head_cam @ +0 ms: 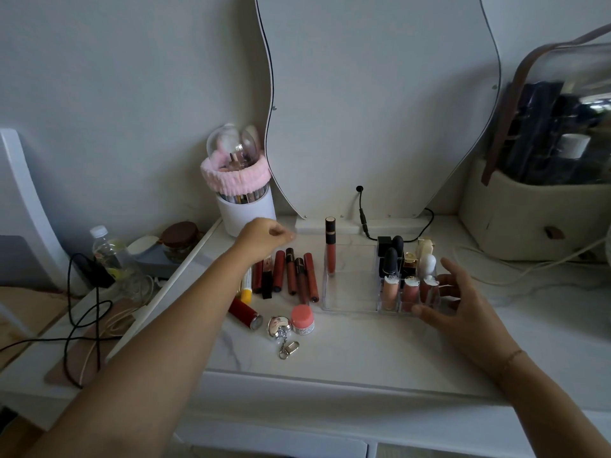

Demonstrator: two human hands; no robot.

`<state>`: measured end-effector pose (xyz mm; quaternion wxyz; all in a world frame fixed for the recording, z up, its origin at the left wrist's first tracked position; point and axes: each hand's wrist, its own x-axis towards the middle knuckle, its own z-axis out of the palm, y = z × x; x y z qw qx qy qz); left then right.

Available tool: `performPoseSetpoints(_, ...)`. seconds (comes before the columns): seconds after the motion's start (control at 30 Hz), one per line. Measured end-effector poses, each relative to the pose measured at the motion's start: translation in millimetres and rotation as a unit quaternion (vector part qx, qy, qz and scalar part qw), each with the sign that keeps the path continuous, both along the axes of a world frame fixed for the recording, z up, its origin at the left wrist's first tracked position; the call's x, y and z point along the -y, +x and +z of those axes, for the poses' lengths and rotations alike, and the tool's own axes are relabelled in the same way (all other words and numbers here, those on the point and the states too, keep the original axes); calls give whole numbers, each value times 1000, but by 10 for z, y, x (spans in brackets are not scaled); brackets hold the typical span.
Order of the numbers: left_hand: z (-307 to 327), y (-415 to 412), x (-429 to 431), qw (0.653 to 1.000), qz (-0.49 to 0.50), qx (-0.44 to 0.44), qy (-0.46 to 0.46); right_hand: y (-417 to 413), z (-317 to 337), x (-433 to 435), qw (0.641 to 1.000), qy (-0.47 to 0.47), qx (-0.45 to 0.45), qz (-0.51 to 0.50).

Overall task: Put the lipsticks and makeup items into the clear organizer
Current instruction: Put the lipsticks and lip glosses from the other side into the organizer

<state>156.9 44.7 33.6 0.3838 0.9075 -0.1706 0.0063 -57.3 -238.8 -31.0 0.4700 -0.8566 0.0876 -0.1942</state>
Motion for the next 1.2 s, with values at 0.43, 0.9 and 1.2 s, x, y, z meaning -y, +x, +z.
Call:
performPoseSetpoints(0.43,-230,208,190,995,56,-49,74,-5,-8,7,1000,-4,0,-1)
performPoseSetpoints(0.9,151,49,15,985,6,-64,-160,4,-7,12,1000,-5,1,1)
performPoseSetpoints(1.2,676,-359,-87,942,-134,-63,-301,-3,4,2,1000,3,1,5)
